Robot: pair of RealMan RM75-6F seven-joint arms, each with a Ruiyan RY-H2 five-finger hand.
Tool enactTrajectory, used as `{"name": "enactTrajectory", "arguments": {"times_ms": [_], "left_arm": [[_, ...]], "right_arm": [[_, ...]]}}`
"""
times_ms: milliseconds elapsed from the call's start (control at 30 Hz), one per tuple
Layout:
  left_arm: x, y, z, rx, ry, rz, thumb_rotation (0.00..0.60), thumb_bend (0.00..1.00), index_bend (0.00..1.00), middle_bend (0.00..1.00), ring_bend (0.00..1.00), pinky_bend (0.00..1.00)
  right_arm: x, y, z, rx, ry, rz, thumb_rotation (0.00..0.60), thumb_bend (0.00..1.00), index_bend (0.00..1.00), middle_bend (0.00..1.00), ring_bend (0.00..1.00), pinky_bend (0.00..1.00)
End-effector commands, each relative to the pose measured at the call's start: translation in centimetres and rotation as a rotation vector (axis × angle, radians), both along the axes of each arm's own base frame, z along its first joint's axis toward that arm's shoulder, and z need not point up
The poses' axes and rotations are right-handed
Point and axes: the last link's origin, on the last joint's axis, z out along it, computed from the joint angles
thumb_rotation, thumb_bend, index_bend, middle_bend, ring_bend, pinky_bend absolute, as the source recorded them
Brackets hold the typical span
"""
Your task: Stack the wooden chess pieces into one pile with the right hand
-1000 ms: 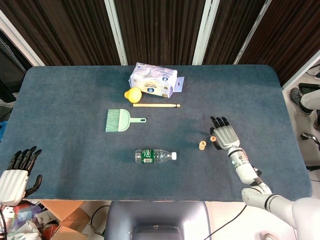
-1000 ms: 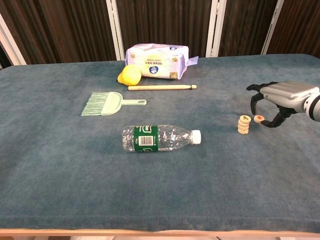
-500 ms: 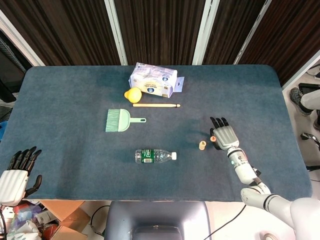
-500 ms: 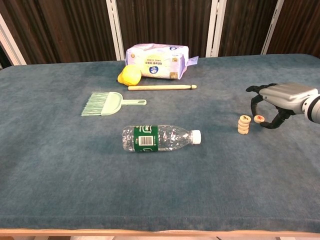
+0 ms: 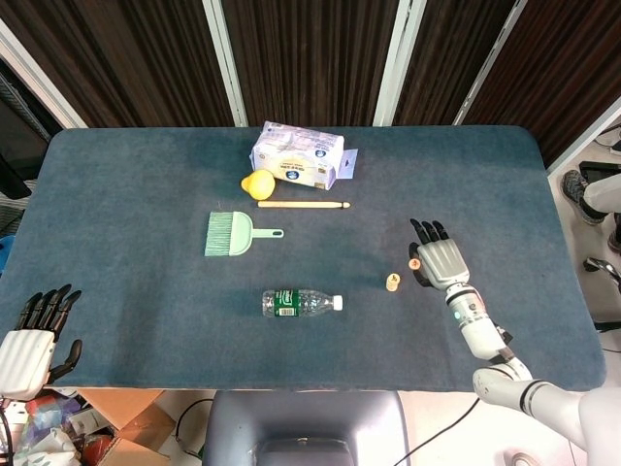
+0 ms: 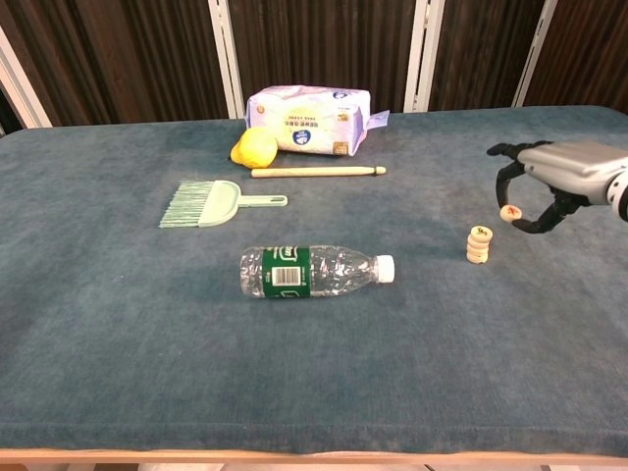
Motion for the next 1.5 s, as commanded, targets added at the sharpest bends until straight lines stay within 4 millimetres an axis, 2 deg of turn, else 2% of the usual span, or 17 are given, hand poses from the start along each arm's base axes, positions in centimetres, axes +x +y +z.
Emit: {"name": "enactTrajectory", "arguments": {"times_ms": [33, 300, 500, 1033, 1400, 1500], "left_arm": [[0.0, 0.0, 0.0, -0.001, 0.001, -0.001, 0.6, 0.5, 0.0, 0.0, 0.0, 0.0], [0.0, 0.1, -0.1, -0.001, -0.001, 0.001, 0.6, 0.5, 0.0, 0.0, 0.0, 0.0], [0.0, -0.2, 0.0, 0.001, -0.001, -0.002, 0.6, 0.5, 0.0, 0.0, 0.0, 0.0], [0.1, 0.0, 0.0, 0.003, -0.003, -0.005, 0.6, 0.5, 0.0, 0.0, 0.0, 0.0], [0.1, -0.2, 0.1, 0.001, -0.004, -0.009, 0.6, 0.5, 0.0, 0.0, 0.0, 0.0], [0.1, -0.2, 0.1, 0.001, -0.005, -0.009, 0.6, 0.5, 0.0, 0.0, 0.0, 0.0]], "right_arm": [[0.5, 0.4, 1.1, -0.013, -0.05, 0.015, 0.6, 0.48, 0.64, 0.04, 0.0, 0.0], [2.4, 2.0, 0.9, 0.055, -0.117, 0.054, 0.6, 0.48, 0.61, 0.04, 0.0, 0.0], [2.6, 2.5, 0.4, 0.08, -0.081, 0.06, 0.6, 0.48, 0.62, 0.04, 0.0, 0.0], [2.9, 2.0, -1.1, 0.105, -0.06, 0.045, 0.6, 0.48, 0.62, 0.03, 0.0, 0.0], [3.0, 2.2, -1.4, 0.115, -0.054, 0.049, 0.6, 0.48, 0.55, 0.04, 0.0, 0.0], [3.0, 2.3, -1.4, 0.12, -0.054, 0.049, 0.6, 0.48, 0.5, 0.04, 0.0, 0.0]]}}
